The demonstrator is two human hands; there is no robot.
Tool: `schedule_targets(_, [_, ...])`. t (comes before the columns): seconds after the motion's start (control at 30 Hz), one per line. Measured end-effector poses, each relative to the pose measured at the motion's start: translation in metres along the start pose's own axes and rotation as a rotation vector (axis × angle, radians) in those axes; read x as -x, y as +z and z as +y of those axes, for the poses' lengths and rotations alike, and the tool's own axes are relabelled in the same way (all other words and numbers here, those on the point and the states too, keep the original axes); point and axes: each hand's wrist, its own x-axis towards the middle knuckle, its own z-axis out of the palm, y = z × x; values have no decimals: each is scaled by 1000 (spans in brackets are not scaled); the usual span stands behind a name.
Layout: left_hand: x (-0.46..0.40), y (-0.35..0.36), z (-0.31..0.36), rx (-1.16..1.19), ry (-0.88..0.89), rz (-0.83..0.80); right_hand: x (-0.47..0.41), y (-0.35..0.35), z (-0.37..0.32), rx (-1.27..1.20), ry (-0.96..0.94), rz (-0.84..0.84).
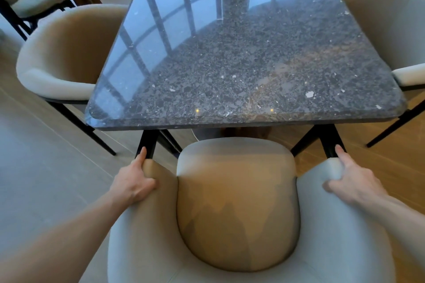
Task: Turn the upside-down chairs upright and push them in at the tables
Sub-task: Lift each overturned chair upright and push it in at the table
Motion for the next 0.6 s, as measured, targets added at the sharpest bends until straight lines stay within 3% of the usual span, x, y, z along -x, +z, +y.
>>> schedule_targets(0.6, [-42, -5, 32, -25, 23, 5, -53, -14, -14, 15, -48, 28])
